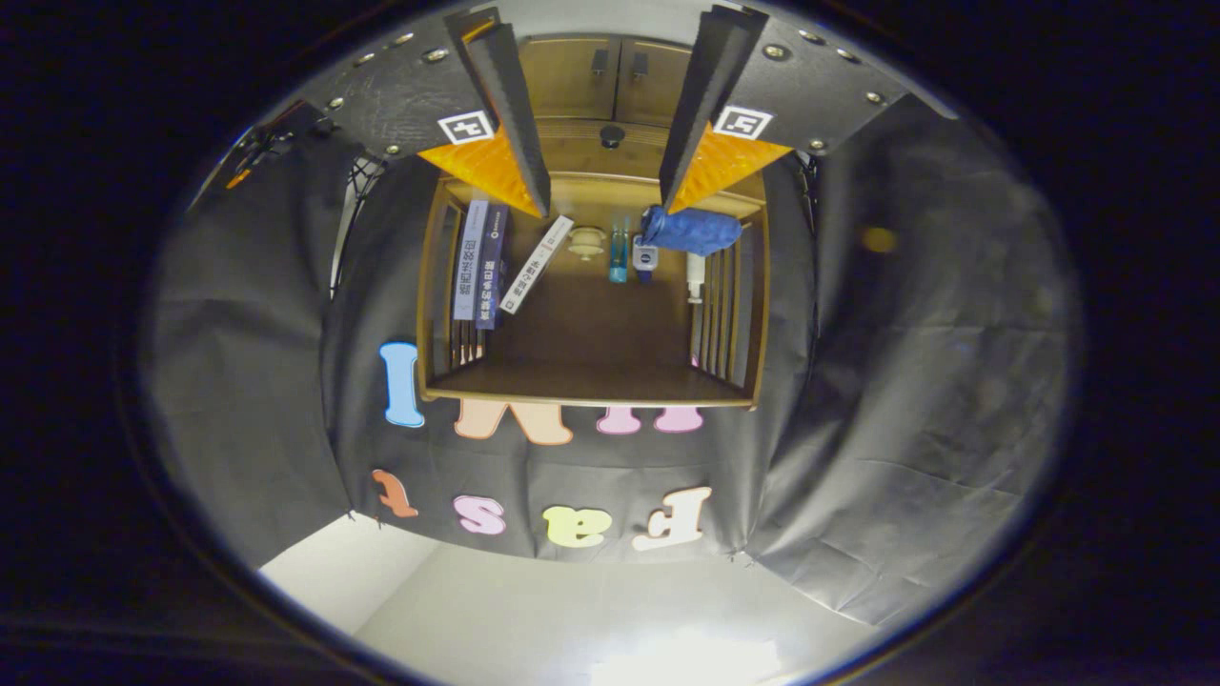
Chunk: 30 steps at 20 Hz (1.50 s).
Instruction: Pull open the drawer, take out the items inside it, and place them on the countertop above the cabinet.
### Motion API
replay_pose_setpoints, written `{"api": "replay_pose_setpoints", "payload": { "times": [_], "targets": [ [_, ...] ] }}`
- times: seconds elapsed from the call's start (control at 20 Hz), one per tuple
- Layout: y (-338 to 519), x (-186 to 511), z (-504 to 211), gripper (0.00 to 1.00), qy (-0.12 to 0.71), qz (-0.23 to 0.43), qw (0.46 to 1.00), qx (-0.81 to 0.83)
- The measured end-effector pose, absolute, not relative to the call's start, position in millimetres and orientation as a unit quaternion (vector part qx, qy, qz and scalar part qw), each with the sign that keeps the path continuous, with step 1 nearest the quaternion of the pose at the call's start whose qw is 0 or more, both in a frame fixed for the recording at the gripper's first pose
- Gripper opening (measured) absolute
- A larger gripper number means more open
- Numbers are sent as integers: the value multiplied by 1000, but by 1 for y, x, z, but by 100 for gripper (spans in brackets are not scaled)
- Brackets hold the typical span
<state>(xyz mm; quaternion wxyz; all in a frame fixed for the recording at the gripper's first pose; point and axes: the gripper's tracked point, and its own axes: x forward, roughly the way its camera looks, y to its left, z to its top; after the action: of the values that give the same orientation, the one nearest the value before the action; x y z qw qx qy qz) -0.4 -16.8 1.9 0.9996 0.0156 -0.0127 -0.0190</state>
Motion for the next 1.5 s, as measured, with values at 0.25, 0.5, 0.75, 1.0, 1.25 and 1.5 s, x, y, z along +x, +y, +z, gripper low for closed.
{"api": "replay_pose_setpoints", "payload": {
  "times": [0.25, 0.5, 0.75, 1.0, 1.25, 1.5],
  "targets": [
    [-13, 32, -16, 69, -11, -11, 999, 37],
    [-5, 81, -46, 70, 5, -16, 998, 52],
    [11, 133, -92, 71, 45, -23, 996, 73],
    [40, 171, -143, 86, 91, -3, 991, 99],
    [38, 194, -181, 90, 112, -15, 989, 98],
    [28, 213, -214, 91, 141, -26, 986, 82]
  ]
}}
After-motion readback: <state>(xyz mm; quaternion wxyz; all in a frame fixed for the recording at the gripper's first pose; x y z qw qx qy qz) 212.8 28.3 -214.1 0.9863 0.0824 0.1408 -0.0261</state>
